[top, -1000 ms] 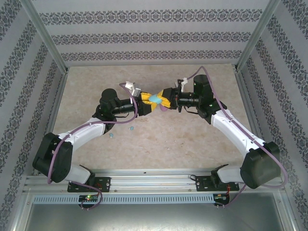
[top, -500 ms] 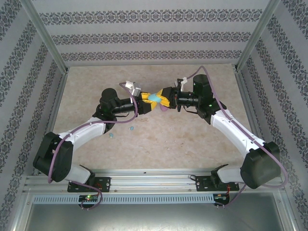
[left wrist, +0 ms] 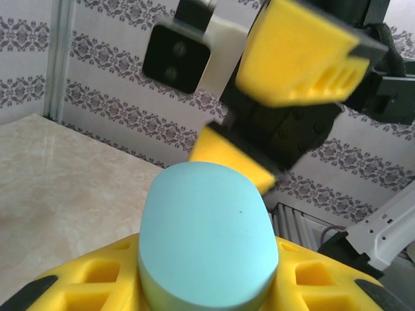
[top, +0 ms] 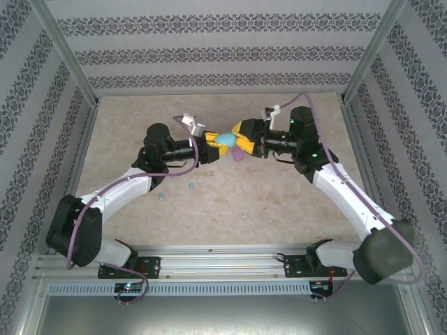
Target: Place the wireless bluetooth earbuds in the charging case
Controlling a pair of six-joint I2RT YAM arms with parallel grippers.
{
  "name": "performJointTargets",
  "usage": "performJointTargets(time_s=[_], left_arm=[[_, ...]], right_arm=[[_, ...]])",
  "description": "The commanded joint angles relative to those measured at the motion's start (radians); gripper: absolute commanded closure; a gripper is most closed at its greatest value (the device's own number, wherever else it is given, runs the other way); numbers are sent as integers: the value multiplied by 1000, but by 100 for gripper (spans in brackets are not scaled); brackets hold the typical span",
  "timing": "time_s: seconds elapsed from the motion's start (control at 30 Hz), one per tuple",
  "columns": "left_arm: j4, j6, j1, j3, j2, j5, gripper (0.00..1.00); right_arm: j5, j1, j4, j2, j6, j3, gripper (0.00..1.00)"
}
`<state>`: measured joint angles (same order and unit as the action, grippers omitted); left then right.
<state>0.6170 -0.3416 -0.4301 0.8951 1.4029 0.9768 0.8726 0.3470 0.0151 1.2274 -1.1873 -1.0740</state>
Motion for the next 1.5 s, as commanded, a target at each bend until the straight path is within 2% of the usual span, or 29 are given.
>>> performJointTargets(time_s=[0.0,0.1,0.23,0.37,0.5,0.67,1.2,1.47], left_arm=[[-72,6,27,41,-55,80,79],[-119,-9,39,57,-78,125,80],[-275,42,47,102,-116,169,80],[-435,111,50,151,-148,198,80],[-517,137,54,178,-166,223,80],[-558,145,54,194,-175,239,80],[-579,129,53,221,-183,267,80],[-582,124,54,225,-184,272,80]], right_arm=[[-28,-22,-127,-76,311,-101,34],[-40,4,-303,-69,576,-187,31],[-56,78,-473,-40,896,-279,29],[-2,111,-504,-5,1027,-326,29],[75,133,-509,25,1102,-355,28],[111,144,-515,44,1154,-359,28],[167,172,-508,116,1172,-366,29],[158,184,-516,141,1189,-380,41]])
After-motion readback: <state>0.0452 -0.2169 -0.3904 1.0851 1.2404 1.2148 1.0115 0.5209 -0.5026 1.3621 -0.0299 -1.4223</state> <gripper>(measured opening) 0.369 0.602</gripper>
